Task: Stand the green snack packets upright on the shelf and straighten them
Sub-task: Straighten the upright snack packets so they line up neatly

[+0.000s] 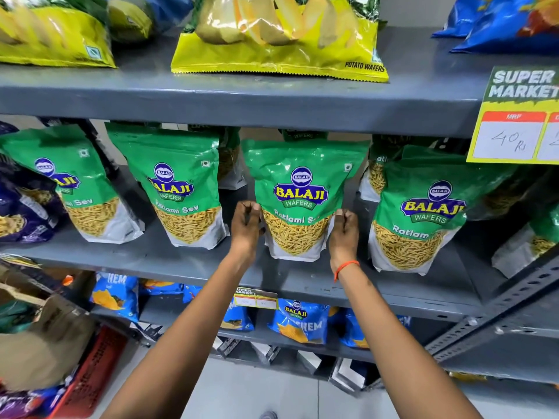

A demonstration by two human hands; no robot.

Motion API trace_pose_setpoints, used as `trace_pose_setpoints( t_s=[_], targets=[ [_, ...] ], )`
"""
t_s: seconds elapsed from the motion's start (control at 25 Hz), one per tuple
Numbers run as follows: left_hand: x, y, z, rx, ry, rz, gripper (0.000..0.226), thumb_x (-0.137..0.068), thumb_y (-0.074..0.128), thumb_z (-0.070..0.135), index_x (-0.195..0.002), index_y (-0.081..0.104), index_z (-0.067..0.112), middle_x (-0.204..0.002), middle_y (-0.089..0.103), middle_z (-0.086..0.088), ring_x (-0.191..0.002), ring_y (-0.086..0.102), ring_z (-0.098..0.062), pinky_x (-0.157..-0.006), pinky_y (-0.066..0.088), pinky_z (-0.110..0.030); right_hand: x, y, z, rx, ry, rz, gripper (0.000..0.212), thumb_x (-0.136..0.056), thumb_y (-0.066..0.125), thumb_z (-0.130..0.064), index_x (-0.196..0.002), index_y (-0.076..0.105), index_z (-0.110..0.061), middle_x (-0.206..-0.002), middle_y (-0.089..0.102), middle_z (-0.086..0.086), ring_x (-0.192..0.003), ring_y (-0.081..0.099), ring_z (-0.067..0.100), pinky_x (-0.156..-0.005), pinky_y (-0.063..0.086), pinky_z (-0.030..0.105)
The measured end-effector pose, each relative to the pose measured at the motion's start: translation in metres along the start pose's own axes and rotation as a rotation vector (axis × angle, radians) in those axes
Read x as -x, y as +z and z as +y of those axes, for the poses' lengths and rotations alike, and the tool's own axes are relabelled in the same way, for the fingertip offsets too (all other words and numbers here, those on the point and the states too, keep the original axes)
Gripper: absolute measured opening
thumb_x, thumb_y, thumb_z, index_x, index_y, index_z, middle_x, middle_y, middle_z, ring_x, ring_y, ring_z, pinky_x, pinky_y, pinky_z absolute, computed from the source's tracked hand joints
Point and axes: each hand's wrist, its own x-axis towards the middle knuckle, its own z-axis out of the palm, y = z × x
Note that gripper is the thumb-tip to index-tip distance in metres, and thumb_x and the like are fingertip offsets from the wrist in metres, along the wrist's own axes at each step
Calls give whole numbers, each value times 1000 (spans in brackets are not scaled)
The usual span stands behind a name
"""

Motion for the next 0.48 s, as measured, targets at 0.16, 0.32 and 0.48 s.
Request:
trace_pose_setpoints(
  t_s=[0.16, 0.32, 0.48],
  targets=[
    [-2, -4, 1, -7, -40, -17, 19, -98, 43, 19, -79, 43, 21, -78, 47, -9, -75, 45, -22, -69, 41, -35, 2, -2, -1, -44, 48, -30, 16, -97, 39, -13, -102, 48, -2, -87, 52, 1, -80, 47, 9, -60, 40, 6],
    [6, -8, 4, -80, 91, -40, 15, -96, 46, 15, -106, 48, 3, -96, 52, -10, -93, 50, -20, -82, 43, -27, 29, 3, -13, -26, -22, 153, 32, -98, 38, -17, -124, 44, -1, -128, 50, 18, -116, 46, 20, -100, 36, 19],
    [13, -38, 23, -265, 437, 14, 21, -93, 52, 21, -111, 50, 10, -96, 61, 4, -90, 58, -5, -82, 44, -10, 73, 41, -46, 122, -485, 323, 35, -92, 40, -18, -122, 48, 0, -128, 47, 21, -123, 40, 21, -108, 26, 17]
  ],
)
